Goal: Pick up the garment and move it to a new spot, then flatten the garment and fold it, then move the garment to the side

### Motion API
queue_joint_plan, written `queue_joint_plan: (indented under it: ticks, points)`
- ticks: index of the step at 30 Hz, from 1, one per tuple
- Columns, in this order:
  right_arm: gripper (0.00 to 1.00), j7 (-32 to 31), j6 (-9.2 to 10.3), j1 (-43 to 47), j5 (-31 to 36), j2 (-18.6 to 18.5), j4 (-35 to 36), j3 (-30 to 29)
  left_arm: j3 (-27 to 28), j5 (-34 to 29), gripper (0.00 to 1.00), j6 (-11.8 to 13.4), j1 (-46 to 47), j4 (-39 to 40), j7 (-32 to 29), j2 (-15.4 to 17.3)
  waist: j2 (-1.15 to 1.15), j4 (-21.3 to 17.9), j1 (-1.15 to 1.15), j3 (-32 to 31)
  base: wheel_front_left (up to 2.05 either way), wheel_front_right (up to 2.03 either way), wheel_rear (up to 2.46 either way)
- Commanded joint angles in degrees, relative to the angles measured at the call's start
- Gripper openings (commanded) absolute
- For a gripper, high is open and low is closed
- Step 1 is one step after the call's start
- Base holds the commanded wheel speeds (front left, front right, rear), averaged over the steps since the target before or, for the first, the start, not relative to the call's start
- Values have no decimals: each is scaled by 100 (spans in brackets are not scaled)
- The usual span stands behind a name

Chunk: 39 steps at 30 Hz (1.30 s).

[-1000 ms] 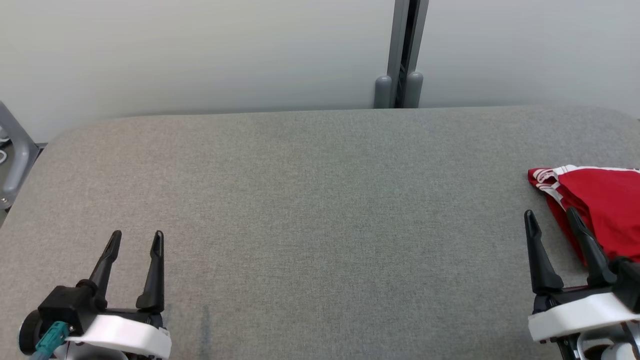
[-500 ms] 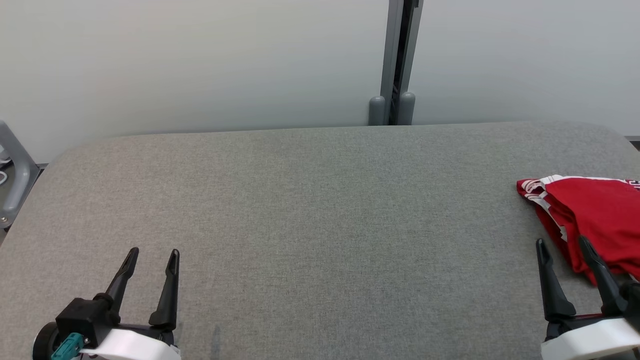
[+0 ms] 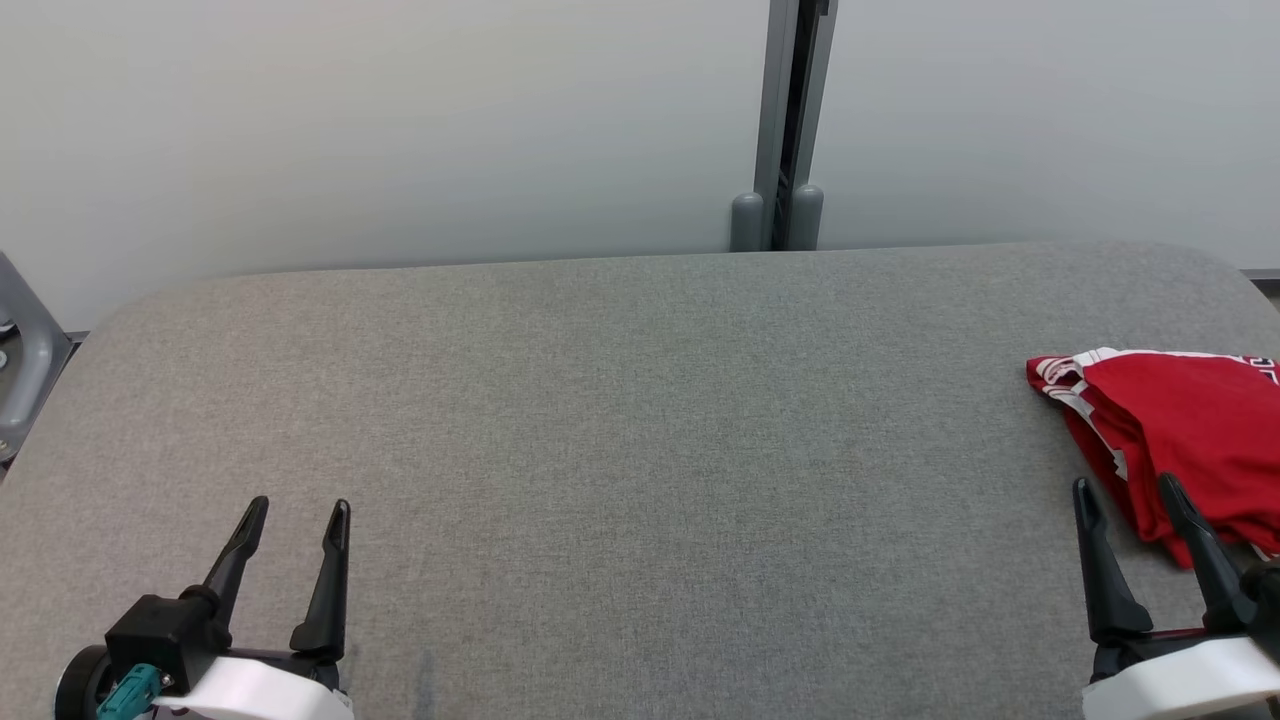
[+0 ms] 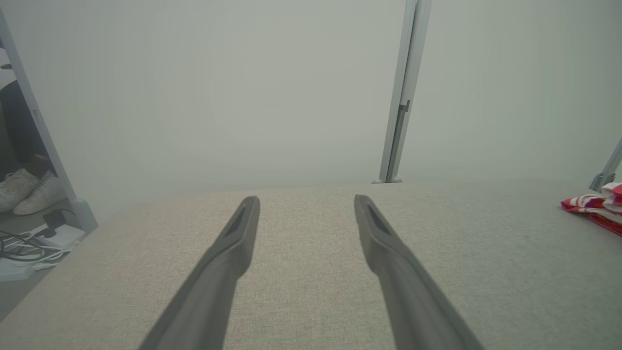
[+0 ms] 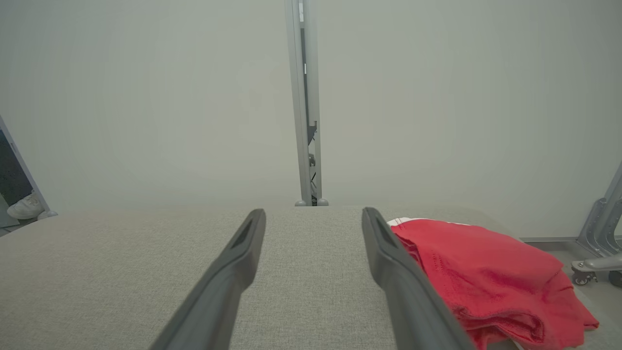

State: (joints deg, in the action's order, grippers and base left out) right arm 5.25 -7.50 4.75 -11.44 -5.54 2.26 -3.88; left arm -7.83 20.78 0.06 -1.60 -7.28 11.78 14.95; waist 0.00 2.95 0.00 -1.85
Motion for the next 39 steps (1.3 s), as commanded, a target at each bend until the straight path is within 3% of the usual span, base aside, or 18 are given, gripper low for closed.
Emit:
queue_joint_plan:
  ticks: [1, 17, 18, 21, 39]
  points:
    - [100, 22, 2, 48, 15, -6, -1, -23, 4, 22, 100, 31, 31, -2, -15, 30, 0, -7, 0, 2, 0, 0, 0]
    - [100, 29, 2, 78, -1, 21, 50, -81, -37, 82, 100, 74, 133, -61, 4, 30, 0, 48, 0, 115, 0, 0, 0]
    - [0, 5, 0, 38, -2, 28, 28, -71, -50, 77, 0, 74, 74, -64, 1, 12, 0, 49, 0, 116, 0, 0, 0]
    - [0, -6, 0, 78, -13, 81, -142, -64, -90, 87, 0, 73, -41, -206, -3, -92, 0, 47, 0, 118, 0, 0, 0]
    - [0, -666, 0, -450, -1774, 119, -715, -503, -54, 1785, 0, -124, 257, -384, -62, -348, 0, -1, 0, 133, 0, 0, 0]
